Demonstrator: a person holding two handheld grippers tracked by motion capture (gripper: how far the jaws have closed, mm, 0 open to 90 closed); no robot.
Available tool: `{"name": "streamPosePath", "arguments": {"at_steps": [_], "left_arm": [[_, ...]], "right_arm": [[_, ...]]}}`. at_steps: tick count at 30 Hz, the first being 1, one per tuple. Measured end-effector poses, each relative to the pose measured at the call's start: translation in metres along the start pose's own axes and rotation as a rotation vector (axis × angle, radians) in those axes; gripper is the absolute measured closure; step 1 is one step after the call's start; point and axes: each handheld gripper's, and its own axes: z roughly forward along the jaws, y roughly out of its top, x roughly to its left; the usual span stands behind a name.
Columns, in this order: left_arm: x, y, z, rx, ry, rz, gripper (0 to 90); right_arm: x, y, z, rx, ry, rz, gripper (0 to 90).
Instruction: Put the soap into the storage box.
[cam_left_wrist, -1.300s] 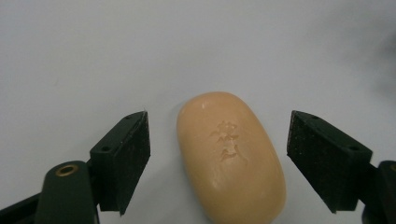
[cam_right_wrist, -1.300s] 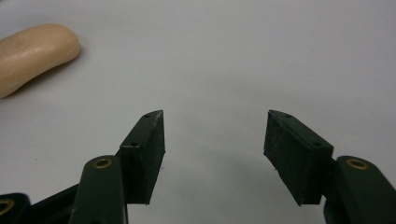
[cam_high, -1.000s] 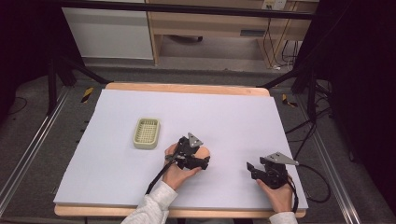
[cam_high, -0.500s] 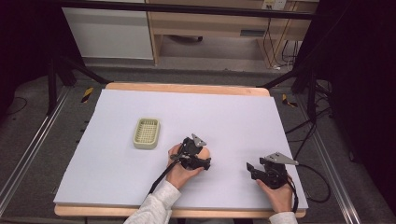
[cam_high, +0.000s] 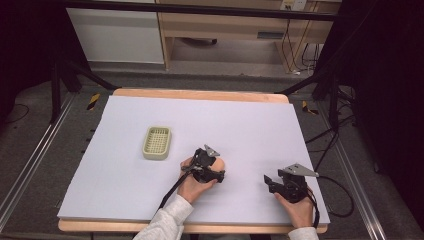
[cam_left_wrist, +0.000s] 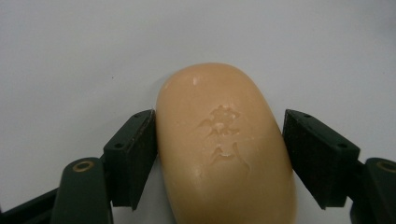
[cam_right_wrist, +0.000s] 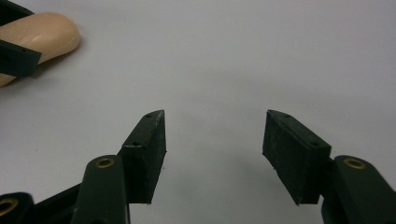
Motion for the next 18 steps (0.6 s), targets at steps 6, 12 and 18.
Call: {"name": "streamPosePath", "arguments": {"at_steps": [6, 12, 18], "left_arm": [[0.0012, -0.0013, -0.0011, 0.001, -0.002, 0.011, 28.0], [-0.0021, -0.0008, 0.0028, 0.020, 0.015, 0.030, 27.3], [-0.0025, 0.0008, 0.0027, 0.029, 0.030, 0.028, 29.3]], "right_arm": [[-0.0005, 0.0000, -0.0003, -0.002, 0.004, 0.000, 39.6], [-0.0003, -0.0001, 0.0003, -0.002, 0.004, 0.000, 39.6], [-0.0005, 0.0000, 0.0007, -0.001, 0.006, -0.001, 39.6]]}}
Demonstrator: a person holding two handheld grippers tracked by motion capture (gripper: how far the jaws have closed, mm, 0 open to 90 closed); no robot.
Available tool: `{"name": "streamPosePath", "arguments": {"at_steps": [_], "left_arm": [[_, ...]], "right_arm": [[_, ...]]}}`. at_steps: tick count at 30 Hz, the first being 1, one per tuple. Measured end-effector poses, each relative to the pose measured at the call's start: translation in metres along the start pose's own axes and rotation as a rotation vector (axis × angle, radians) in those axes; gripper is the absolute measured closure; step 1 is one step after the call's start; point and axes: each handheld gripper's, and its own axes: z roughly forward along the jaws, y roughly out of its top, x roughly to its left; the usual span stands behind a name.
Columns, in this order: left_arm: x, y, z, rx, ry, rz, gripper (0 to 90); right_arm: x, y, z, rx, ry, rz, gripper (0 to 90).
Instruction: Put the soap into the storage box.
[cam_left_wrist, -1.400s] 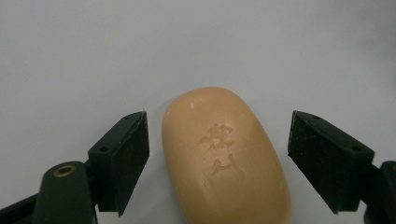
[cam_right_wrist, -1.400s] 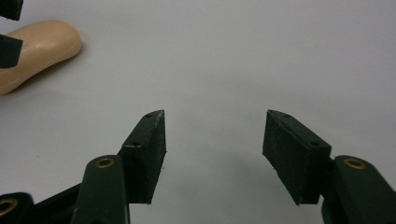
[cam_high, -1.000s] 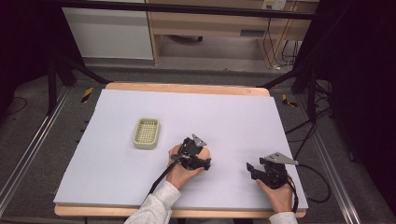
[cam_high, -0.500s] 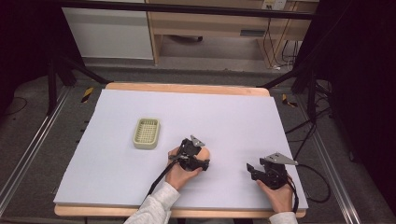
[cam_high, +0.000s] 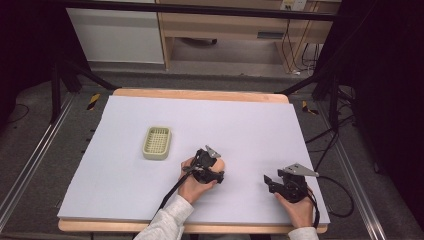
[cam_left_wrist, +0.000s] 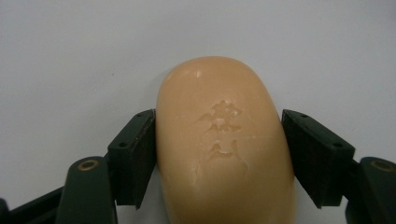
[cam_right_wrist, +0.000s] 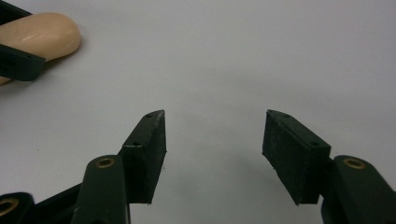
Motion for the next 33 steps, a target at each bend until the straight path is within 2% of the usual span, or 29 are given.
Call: {"name": "streamPosePath", "arguments": {"at_steps": [5, 14, 26, 33], "left_arm": [[-0.001, 0.000, 0.000, 0.004, 0.003, 0.000, 30.5], [-0.001, 0.000, -0.006, 0.006, 0.009, 0.029, 31.1], [-0.003, 0.005, -0.035, -0.040, -0.011, 0.061, 31.4], [0.003, 0.004, -0.051, -0.058, -0.006, 0.065, 31.5]], "right_arm": [[0.000, 0.000, 0.000, 0.003, 0.004, 0.008, 39.0], [0.000, 0.000, 0.000, 0.004, 0.007, 0.007, 38.2], [-0.001, 0.000, -0.001, -0.001, 0.004, 0.002, 37.3], [-0.002, 0.000, -0.001, -0.007, 0.001, -0.010, 36.8]]}}
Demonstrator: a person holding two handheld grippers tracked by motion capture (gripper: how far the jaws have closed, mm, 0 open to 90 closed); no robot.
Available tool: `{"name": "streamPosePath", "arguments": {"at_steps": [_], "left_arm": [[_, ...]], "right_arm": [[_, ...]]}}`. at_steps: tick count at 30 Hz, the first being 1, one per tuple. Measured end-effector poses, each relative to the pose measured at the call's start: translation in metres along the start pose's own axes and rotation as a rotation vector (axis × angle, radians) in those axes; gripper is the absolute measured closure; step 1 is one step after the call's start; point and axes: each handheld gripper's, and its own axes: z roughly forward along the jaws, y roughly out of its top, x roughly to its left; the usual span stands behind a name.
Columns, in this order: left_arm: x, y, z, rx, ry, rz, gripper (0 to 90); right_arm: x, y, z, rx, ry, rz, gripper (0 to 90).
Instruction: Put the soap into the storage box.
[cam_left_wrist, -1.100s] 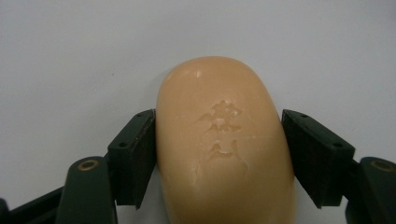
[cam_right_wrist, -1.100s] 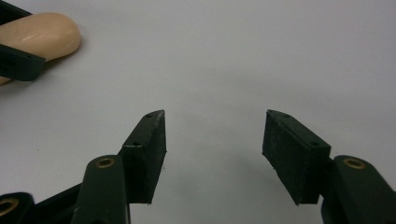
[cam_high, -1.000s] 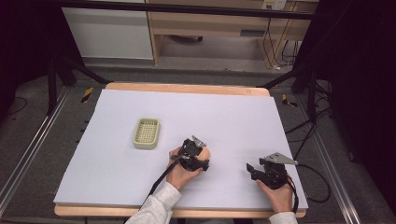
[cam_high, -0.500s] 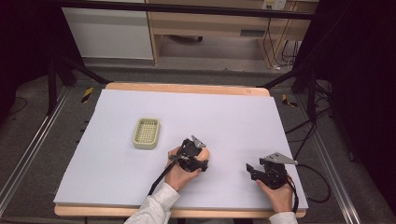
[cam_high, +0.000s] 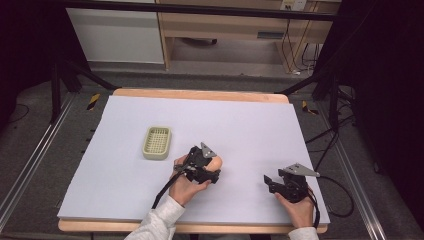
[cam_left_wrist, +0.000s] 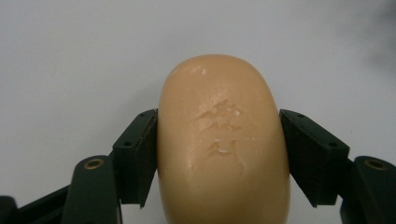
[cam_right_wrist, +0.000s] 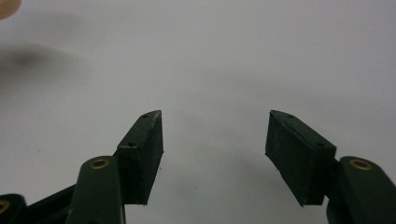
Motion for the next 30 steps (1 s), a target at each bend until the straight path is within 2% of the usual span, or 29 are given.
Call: {"name": "streamPosePath", "arguments": {"at_steps": [2, 13, 15, 21, 26, 30], "left_arm": [[0.003, -0.001, -0.004, -0.002, 0.003, -0.003, 31.5], [0.020, -0.008, -0.022, -0.007, 0.025, -0.018, 31.6], [0.023, -0.010, -0.025, -0.011, 0.027, -0.019, 31.6], [0.030, -0.019, -0.034, -0.012, 0.032, -0.024, 31.7], [0.034, -0.027, -0.040, -0.022, 0.037, -0.045, 31.7], [0.040, -0.030, -0.045, -0.020, 0.043, -0.043, 31.7]], "right_arm": [[0.001, 0.000, 0.000, 0.003, 0.000, 0.012, 36.7], [0.000, 0.000, 0.000, 0.000, -0.005, 0.007, 36.2], [0.001, 0.000, -0.001, 0.002, -0.001, 0.018, 36.2], [0.001, 0.000, -0.001, 0.003, -0.006, 0.016, 36.2], [0.002, 0.000, 0.000, 0.004, -0.002, 0.018, 36.2], [0.002, 0.000, 0.000, 0.007, -0.003, 0.017, 36.2]]}}
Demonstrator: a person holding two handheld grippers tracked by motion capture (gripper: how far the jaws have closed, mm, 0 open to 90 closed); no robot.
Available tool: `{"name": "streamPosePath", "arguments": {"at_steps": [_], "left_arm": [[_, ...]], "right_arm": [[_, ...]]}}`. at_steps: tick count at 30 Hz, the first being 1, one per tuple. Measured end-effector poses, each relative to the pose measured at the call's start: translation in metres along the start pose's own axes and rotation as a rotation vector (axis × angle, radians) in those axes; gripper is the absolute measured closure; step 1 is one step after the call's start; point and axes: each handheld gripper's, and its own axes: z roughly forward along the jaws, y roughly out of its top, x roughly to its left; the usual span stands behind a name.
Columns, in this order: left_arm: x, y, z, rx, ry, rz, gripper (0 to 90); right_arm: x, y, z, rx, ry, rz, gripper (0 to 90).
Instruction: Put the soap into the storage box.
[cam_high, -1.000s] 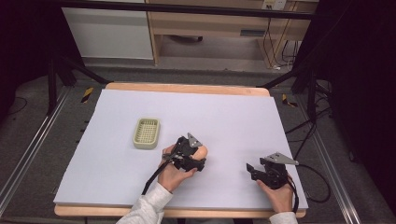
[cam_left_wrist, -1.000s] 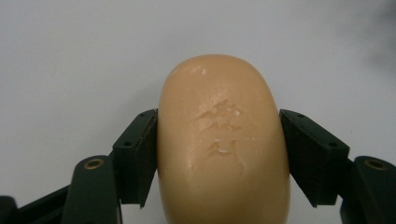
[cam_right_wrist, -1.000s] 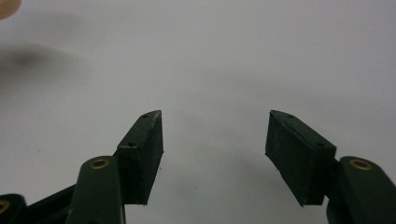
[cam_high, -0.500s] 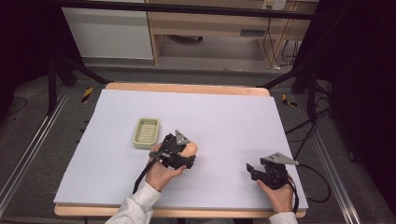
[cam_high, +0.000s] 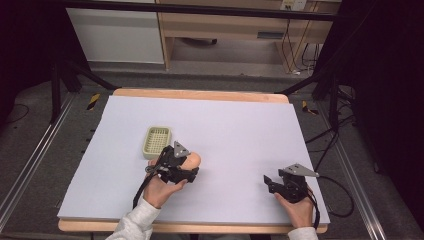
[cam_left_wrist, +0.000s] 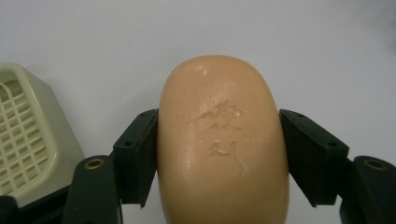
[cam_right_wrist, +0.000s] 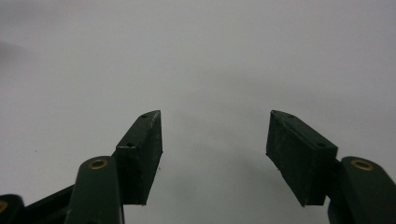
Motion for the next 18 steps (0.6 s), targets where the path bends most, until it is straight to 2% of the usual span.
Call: {"name": "streamPosePath", "arguments": {"at_steps": [12, 15, 18], "left_arm": [[0.016, -0.009, -0.010, -0.016, 0.021, -0.041, 31.8], [0.022, -0.010, -0.014, -0.021, 0.031, -0.050, 31.8], [0.027, -0.011, -0.017, -0.032, 0.039, -0.063, 31.8]], "right_arm": [[0.001, -0.001, 0.000, -0.004, -0.005, -0.013, 35.2], [0.002, -0.003, -0.001, -0.005, 0.003, 0.000, 35.0], [0.002, -0.004, 0.000, -0.009, -0.004, -0.015, 34.8]]}}
